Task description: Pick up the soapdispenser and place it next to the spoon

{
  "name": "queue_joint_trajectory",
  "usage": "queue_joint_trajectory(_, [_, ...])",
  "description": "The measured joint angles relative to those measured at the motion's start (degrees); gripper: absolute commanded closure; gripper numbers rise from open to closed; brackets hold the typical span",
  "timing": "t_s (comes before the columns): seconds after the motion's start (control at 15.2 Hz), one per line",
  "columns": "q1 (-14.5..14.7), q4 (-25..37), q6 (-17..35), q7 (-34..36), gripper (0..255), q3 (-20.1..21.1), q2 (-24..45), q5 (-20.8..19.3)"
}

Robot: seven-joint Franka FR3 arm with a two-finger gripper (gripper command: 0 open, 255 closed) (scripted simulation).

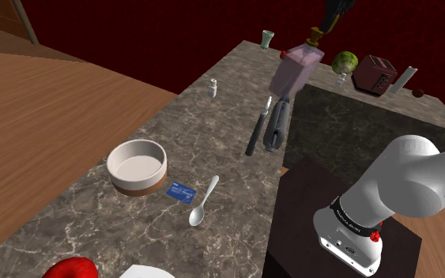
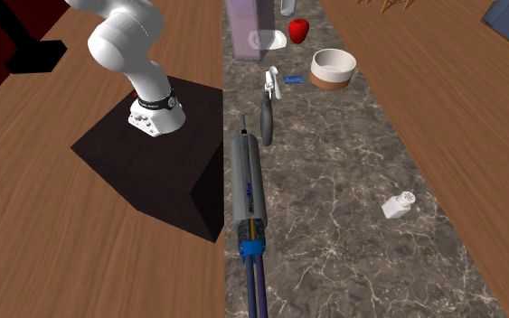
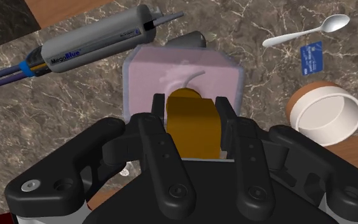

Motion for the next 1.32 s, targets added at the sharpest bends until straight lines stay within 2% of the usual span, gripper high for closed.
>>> queue_joint_trajectory(0.59, [2.39,-3.02,-3.86,11.69,255,10.33,-6.50,6.48])
queue_joint_trajectory(0.99, [3.64,-1.58,-6.74,19.73,255,17.51,-8.42,11.63])
queue_joint_trajectory(1.32, [4.14,-5.36,-4.45,21.36,255,19.27,-10.09,13.17])
